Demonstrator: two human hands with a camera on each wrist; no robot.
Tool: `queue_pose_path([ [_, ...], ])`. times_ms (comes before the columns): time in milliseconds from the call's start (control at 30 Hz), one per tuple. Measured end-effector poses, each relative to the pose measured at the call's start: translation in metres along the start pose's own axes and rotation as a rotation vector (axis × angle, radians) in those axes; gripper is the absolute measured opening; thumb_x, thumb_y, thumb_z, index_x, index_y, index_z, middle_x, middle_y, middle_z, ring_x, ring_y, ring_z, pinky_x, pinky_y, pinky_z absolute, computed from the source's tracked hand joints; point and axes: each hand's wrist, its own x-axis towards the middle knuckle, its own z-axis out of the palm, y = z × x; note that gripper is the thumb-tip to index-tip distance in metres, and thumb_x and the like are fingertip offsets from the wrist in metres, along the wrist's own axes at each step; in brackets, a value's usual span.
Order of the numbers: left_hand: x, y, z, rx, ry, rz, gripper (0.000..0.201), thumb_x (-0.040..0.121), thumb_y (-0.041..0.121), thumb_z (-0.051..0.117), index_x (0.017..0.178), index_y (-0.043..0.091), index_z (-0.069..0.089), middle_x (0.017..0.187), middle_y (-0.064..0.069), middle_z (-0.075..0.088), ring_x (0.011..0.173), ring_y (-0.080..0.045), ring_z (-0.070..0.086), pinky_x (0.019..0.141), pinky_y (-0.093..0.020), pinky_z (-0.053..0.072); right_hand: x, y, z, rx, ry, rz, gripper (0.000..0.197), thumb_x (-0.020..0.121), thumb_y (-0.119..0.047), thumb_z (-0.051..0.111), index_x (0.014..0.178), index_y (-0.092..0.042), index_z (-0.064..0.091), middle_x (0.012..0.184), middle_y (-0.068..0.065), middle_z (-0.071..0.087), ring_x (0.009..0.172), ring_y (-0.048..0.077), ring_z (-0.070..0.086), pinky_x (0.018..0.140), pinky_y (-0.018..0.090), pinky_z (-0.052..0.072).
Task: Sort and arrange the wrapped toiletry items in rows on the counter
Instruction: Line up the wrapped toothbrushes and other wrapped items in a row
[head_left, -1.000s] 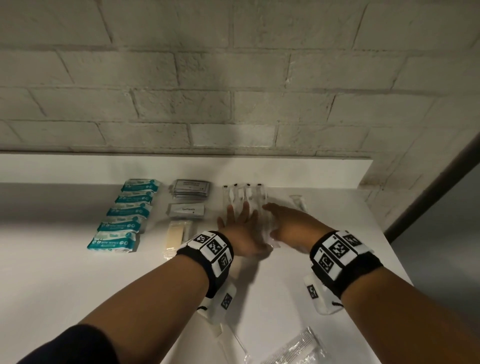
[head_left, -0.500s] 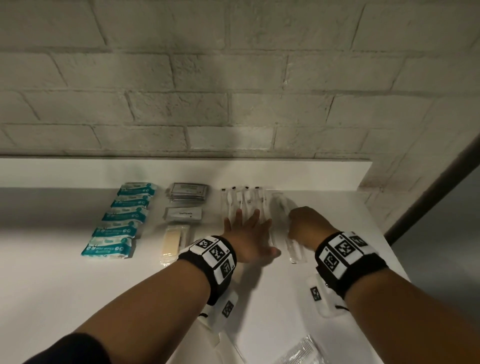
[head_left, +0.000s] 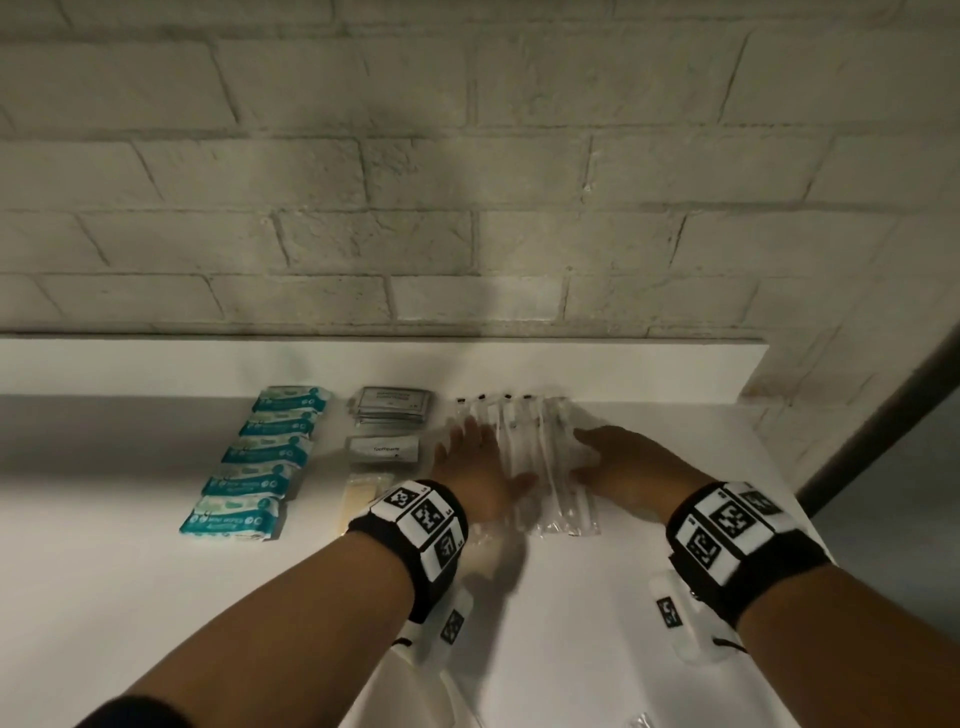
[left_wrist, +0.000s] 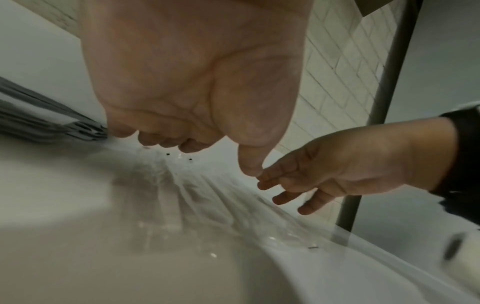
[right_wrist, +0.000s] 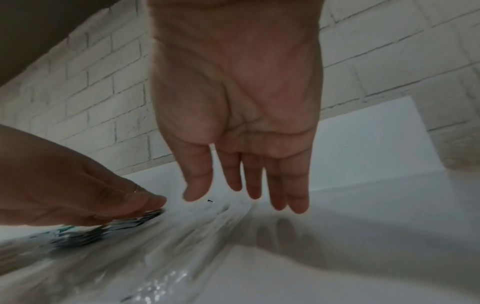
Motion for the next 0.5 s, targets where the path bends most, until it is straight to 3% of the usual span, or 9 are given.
queue_pose_path([
  [67, 0.006, -0.005, -0.001, 0.009, -0.008, -0.041, 0.097, 0.091, 0.065, 0.038, 0.152, 0.003, -0.007, 0.159, -0.017, -0.014, 0.148, -0.035, -0.008, 0.117, -0.051, 0.003, -0.006, -0.003, -0.001, -0.042, -0.093, -0.004, 0.065, 0.093, -0.039, 0.053, 0.15, -0.018, 0.029, 0.157, 0.002, 0.028, 0.142, 0.021, 0.03, 0.113, 0.028, 0.024],
  [100, 0.008, -0.007, -0.001, 0.008, -0.02, -0.039, 0.097, 0.091, 0.064, 0.039, 0.151, 0.002, -0.006, 0.16, -0.018, -0.012, 0.148, -0.035, -0.004, 0.117, -0.052, 0.006, -0.007, -0.005, 0.001, -0.084, -0.121, -0.006, 0.066, 0.094, -0.04, 0.051, 0.151, -0.015, 0.027, 0.157, 0.004, 0.027, 0.142, 0.022, 0.03, 0.111, 0.028, 0.026],
  [200, 0.013, -0.007, 0.0, -0.004, -0.044, -0.018, 0.098, 0.091, 0.063, 0.041, 0.151, 0.002, -0.006, 0.16, -0.017, -0.011, 0.148, -0.034, 0.0, 0.117, -0.052, 0.01, -0.006, -0.008, 0.005, -0.127, -0.133, 0.01, 0.063, 0.095, -0.042, 0.048, 0.148, -0.013, 0.031, 0.152, 0.009, 0.036, 0.134, 0.024, 0.042, 0.102, 0.027, 0.035],
  [333, 0.015, -0.005, -0.001, -0.005, -0.046, -0.017, 0.095, 0.092, 0.061, 0.041, 0.151, 0.003, -0.007, 0.16, -0.017, -0.013, 0.148, -0.033, -0.002, 0.118, -0.051, 0.008, -0.009, -0.013, 0.003, -0.129, -0.134, 0.043, 0.064, 0.096, -0.04, 0.047, 0.148, -0.009, 0.029, 0.151, 0.01, 0.037, 0.132, 0.026, 0.044, 0.101, 0.028, 0.036],
  [433, 0.013, -0.005, -0.003, 0.003, -0.045, -0.007, 0.094, 0.093, 0.059, 0.041, 0.151, 0.005, -0.008, 0.16, -0.017, -0.014, 0.148, -0.034, -0.003, 0.117, -0.051, 0.008, -0.007, -0.008, 0.004, -0.07, -0.126, 0.073, 0.081, 0.09, -0.042, 0.055, 0.153, -0.011, 0.014, 0.156, 0.008, 0.03, 0.136, 0.025, 0.04, 0.106, 0.028, 0.034],
  [500, 0.005, -0.004, -0.006, 0.003, -0.041, 0.0, 0.092, 0.094, 0.059, 0.04, 0.152, 0.008, -0.011, 0.159, -0.015, -0.016, 0.148, -0.034, -0.005, 0.117, -0.05, 0.006, -0.012, -0.005, 0.0, 0.029, -0.099, 0.119, 0.092, 0.088, -0.04, 0.061, 0.154, -0.014, 0.003, 0.155, 0.007, 0.033, 0.135, 0.024, 0.042, 0.105, 0.027, 0.034],
])
